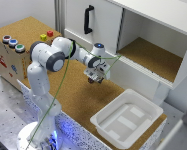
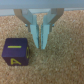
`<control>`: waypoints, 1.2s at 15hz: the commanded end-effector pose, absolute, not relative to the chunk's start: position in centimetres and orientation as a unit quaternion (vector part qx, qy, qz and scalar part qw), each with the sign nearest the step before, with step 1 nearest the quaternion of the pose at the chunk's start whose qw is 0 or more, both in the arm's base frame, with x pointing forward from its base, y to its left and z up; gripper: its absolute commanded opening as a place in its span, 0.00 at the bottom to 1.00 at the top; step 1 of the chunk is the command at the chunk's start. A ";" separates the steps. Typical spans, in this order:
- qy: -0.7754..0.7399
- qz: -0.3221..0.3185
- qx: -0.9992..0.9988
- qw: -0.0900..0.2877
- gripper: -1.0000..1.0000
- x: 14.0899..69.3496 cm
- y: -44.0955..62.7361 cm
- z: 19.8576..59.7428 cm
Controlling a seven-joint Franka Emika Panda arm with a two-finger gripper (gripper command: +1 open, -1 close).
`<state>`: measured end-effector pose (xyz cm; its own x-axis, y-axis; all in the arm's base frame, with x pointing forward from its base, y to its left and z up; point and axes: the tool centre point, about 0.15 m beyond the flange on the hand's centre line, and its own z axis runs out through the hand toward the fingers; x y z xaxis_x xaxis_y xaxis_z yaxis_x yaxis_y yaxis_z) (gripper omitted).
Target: Go slide the purple block to the left
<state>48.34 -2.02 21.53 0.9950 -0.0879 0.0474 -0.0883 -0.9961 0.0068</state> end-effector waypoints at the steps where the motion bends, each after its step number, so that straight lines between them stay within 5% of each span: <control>1: -0.074 0.015 0.997 0.020 0.00 46.0 -0.4 22.2; 18: -0.021 0.021 0.999 -0.039 0.00 48.9 12.2 20.5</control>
<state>47.81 8.33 21.79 0.9964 -0.0663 0.0529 -0.0637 -0.9968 -0.0484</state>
